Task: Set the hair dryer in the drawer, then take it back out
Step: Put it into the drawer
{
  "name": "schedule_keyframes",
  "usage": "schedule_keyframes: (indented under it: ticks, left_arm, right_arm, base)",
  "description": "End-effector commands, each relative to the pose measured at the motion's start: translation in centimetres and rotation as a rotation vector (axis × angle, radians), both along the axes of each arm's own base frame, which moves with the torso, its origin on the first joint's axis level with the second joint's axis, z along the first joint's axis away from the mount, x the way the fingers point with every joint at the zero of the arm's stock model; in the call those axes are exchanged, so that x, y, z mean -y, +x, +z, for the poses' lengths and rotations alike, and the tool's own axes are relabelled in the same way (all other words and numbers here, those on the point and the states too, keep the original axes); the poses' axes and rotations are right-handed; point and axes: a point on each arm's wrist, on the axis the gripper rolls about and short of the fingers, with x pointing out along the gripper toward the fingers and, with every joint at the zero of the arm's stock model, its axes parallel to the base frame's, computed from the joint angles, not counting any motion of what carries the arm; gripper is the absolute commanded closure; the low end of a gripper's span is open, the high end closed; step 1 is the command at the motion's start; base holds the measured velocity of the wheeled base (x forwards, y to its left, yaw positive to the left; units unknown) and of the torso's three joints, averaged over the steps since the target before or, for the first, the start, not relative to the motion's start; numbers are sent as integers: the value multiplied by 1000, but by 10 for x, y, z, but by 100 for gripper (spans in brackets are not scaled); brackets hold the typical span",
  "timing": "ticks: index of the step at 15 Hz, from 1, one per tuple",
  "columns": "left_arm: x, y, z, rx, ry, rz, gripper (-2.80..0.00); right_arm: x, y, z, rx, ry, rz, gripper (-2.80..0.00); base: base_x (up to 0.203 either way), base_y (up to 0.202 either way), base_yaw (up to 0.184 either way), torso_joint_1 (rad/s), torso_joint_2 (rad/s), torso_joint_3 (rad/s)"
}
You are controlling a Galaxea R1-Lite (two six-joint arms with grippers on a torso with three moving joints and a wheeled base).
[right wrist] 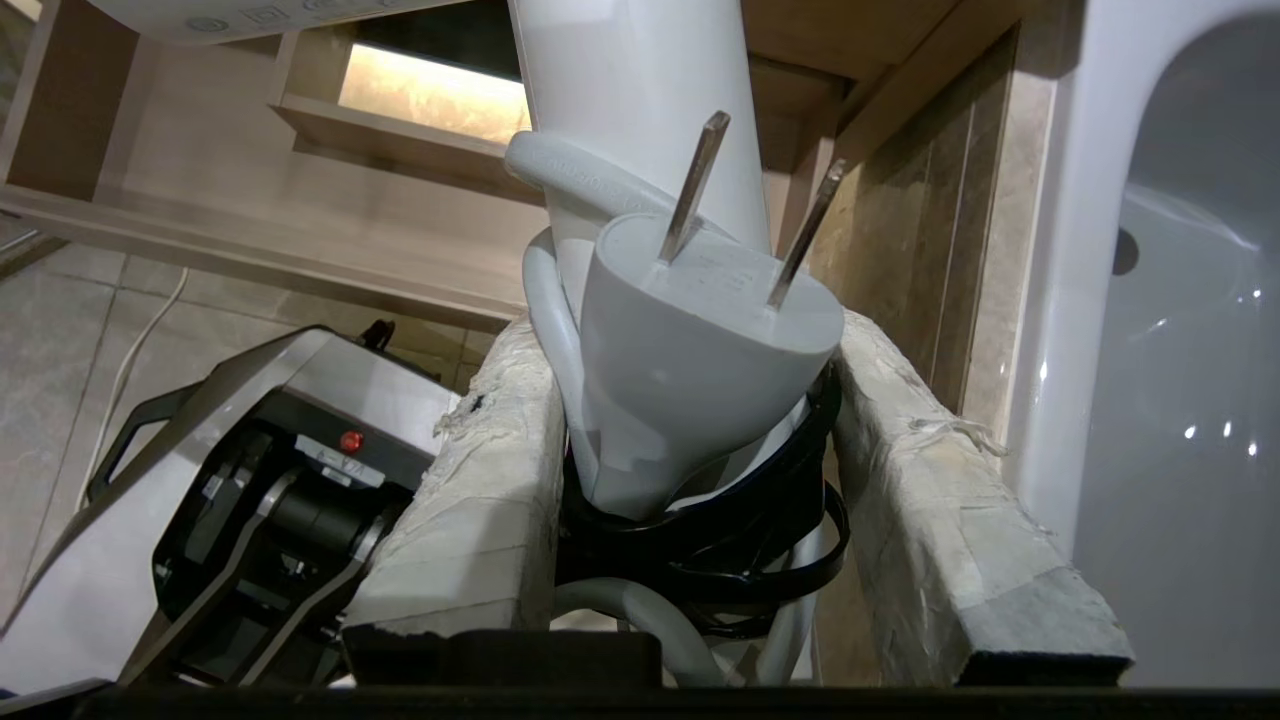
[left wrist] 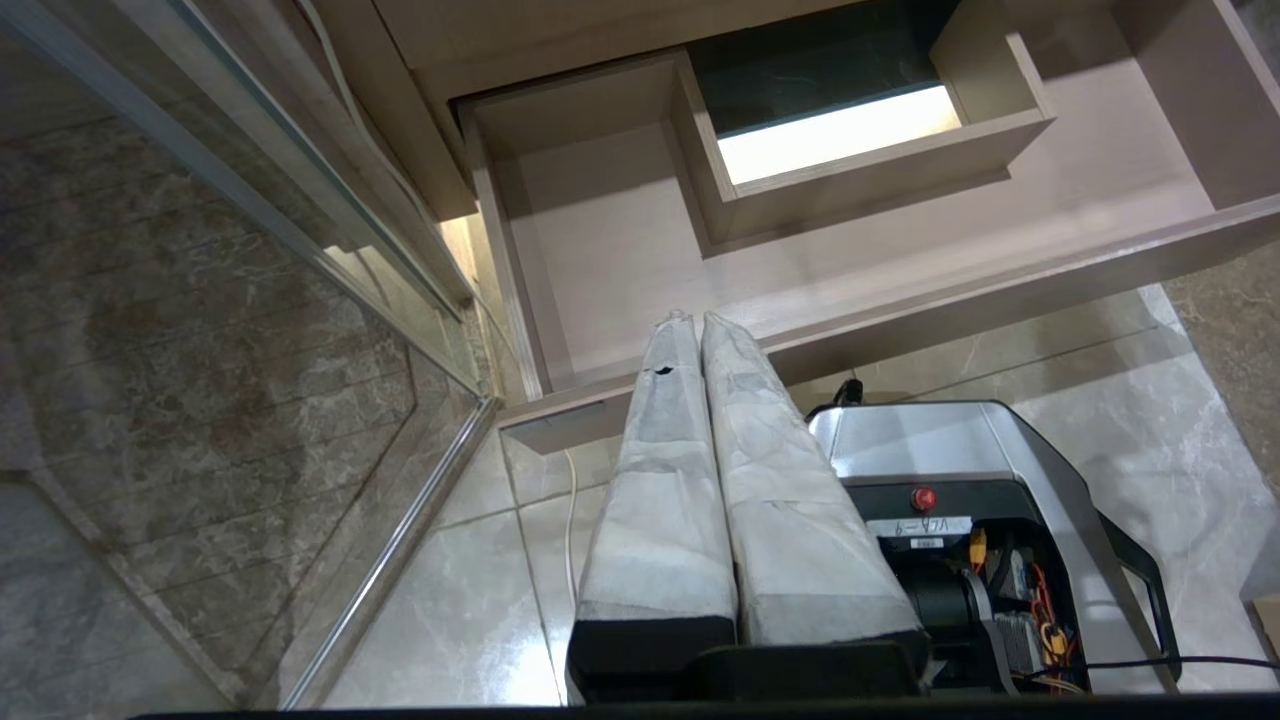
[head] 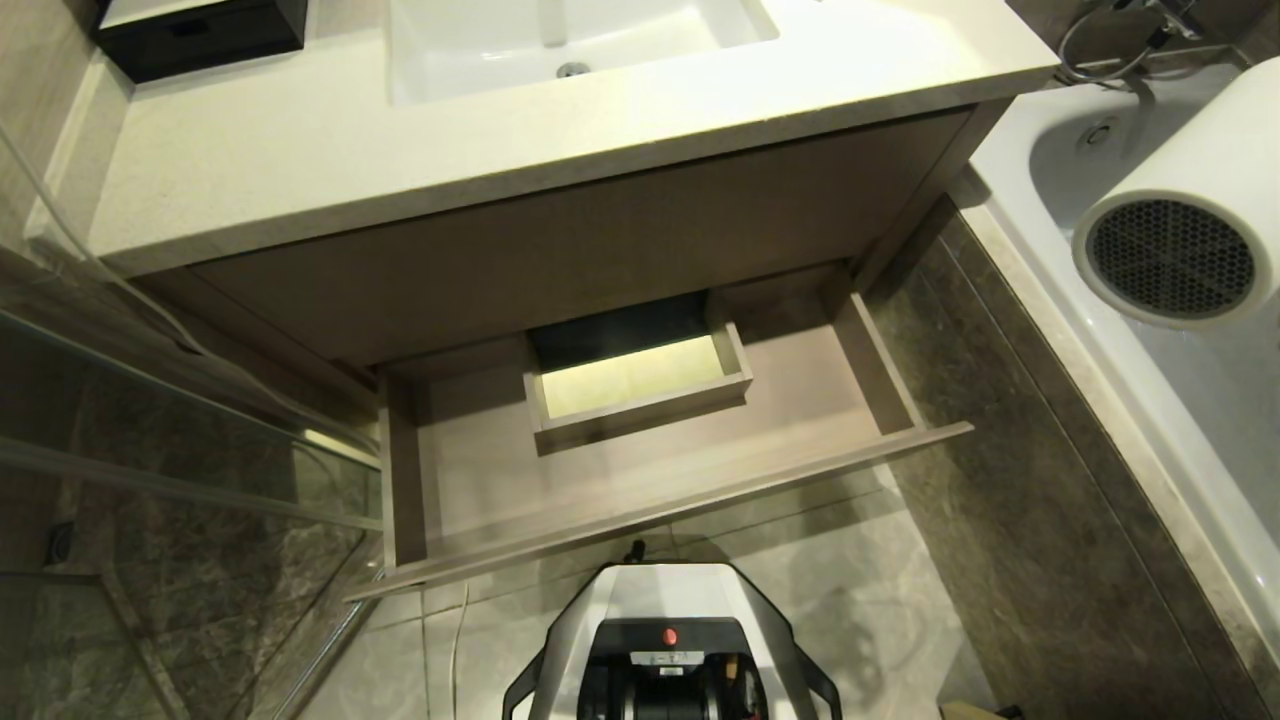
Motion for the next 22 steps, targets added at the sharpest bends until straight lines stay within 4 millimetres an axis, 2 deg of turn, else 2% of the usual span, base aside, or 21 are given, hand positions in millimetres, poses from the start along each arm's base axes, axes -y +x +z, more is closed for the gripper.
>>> schedule_keyframes:
  ticks: [1,22]
  left_arm:
    - [0,0,0,0,0,0,0]
    - [0,0,0,0,0,1,0]
  right_arm:
    - [1,-6,-4,4,-2,3,0]
    - [1,-12,-27,-43,26,-3,0]
  base:
    - [0,0,0,-132,249,112]
    - [0,0,0,-191,327,134]
